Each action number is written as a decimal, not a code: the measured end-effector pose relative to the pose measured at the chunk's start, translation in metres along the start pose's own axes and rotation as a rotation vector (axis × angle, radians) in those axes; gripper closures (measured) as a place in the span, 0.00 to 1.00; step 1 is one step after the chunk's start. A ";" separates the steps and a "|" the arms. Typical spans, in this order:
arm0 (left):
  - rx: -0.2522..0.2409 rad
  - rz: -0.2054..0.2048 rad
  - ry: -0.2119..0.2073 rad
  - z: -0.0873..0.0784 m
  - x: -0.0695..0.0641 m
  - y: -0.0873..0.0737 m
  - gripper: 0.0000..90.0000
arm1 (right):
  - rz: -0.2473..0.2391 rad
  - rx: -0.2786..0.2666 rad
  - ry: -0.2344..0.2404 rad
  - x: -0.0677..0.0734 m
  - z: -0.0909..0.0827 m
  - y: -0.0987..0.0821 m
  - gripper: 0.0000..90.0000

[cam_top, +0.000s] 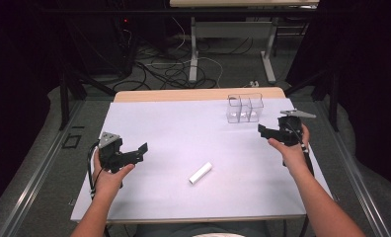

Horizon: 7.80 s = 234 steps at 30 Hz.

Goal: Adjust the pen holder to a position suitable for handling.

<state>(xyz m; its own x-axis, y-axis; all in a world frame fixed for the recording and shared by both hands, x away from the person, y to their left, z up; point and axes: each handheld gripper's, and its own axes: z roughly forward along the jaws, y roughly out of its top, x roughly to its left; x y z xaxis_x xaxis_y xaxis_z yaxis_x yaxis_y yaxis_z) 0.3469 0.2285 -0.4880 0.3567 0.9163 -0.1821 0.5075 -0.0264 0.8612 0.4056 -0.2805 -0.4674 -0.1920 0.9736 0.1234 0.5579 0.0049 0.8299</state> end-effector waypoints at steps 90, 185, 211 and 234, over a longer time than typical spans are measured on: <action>0.024 -0.034 0.023 -0.003 0.009 -0.008 0.00 | 0.045 0.288 -0.218 -0.019 0.134 0.079 0.99; 0.058 0.004 0.014 0.009 0.002 -0.006 0.00 | 0.012 0.241 -0.040 0.000 0.059 0.016 1.00; 0.056 0.009 0.012 0.009 0.001 -0.005 0.00 | 0.044 0.299 0.044 0.064 0.065 0.011 1.00; 0.057 0.015 0.011 0.009 0.000 -0.006 0.00 | -0.048 0.342 0.208 0.120 0.060 -0.008 1.00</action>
<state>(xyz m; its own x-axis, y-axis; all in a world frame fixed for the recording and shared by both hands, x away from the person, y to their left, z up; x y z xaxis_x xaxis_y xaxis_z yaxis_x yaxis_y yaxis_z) 0.3510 0.2247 -0.4977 0.3556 0.9202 -0.1640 0.5462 -0.0622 0.8353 0.4268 -0.1496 -0.4916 -0.3641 0.9038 0.2249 0.7740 0.1593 0.6128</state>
